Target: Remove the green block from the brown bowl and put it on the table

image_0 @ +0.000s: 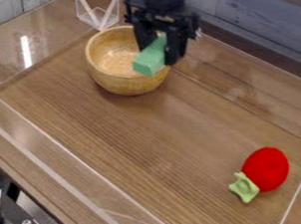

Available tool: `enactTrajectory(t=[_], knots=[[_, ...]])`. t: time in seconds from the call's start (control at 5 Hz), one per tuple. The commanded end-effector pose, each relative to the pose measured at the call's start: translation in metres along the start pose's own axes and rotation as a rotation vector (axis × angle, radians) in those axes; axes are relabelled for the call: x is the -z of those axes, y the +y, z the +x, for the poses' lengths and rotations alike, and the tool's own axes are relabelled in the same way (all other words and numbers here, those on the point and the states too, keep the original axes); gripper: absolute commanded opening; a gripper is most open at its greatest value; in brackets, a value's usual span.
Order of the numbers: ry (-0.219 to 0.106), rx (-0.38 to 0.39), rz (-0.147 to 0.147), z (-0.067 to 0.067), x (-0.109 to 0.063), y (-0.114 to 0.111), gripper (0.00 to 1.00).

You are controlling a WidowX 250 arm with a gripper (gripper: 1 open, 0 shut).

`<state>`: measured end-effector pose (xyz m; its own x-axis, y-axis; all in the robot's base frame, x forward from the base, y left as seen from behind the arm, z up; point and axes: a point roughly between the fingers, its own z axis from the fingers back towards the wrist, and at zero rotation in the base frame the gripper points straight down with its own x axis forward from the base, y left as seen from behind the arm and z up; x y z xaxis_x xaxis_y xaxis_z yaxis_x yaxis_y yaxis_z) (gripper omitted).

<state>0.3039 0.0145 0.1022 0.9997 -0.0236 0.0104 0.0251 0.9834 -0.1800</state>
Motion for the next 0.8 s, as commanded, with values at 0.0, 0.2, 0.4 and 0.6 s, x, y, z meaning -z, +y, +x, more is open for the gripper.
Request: enactTrajectory(t=[0.0,0.2,0.4,0.6], knots=[[-0.061,0.055,0.022,0.001,0.003,-0.021,0.0],[-0.048,0.05,0.032,0.008,0.019,-0.014,0.0],[-0.02,0.052,0.052,0.011,0.044,-0.007,0.0],[0.004,0.057,0.069,0.009,0.068,-0.001,0.0]])
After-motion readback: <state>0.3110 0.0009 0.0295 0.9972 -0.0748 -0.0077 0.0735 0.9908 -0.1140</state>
